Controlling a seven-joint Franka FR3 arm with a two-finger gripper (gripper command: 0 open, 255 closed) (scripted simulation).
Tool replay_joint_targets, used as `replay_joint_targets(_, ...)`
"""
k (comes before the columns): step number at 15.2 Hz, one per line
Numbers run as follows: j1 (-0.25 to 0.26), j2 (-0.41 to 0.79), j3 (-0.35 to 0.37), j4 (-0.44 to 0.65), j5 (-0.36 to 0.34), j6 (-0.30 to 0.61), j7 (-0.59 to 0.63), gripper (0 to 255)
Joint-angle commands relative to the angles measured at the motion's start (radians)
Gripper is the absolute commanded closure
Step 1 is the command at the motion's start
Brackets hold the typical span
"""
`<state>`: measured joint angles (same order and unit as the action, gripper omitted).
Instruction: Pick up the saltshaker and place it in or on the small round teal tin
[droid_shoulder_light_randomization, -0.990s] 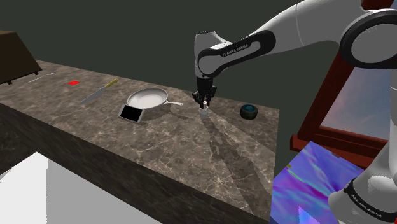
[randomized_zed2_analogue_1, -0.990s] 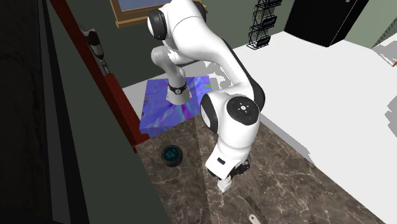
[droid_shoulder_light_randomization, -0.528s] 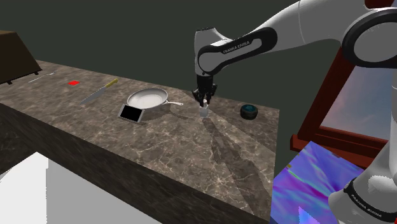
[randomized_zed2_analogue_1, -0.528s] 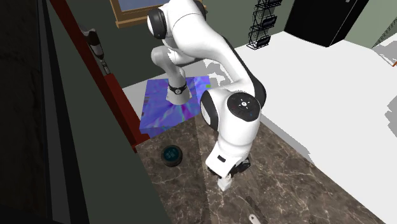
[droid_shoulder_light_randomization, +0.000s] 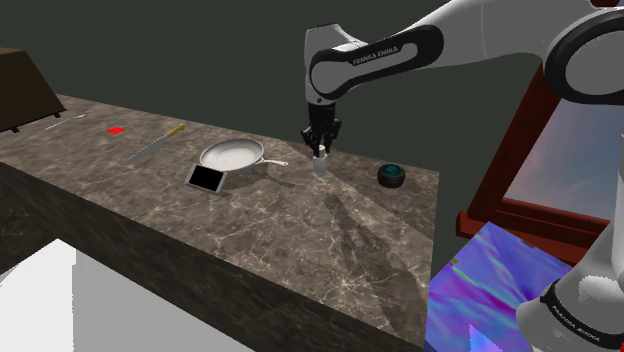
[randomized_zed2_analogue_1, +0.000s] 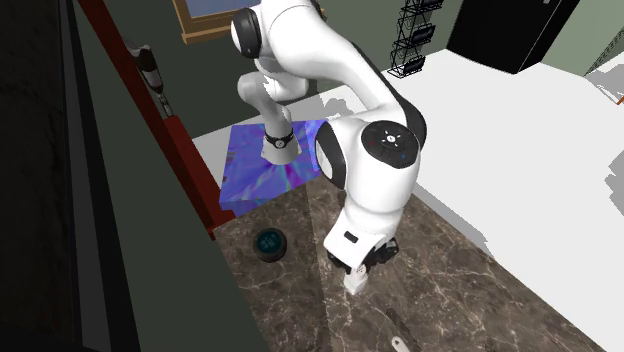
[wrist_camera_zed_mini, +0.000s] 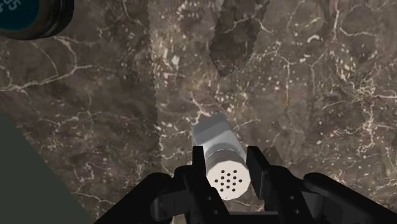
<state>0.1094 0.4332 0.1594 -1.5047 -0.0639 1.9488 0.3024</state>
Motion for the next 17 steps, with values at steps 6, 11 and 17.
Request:
replay_joint_targets(6,0.002,-0.017,0.002,0.071,0.003,-0.087,-0.001,255)
replay_joint_targets(11,0.004,-0.02,0.003,0.133,0.004,-0.153,-0.002,255)
replay_joint_targets(17,-0.051,-0.164,-0.01,-0.038,0.031,-0.124,-0.067,255)
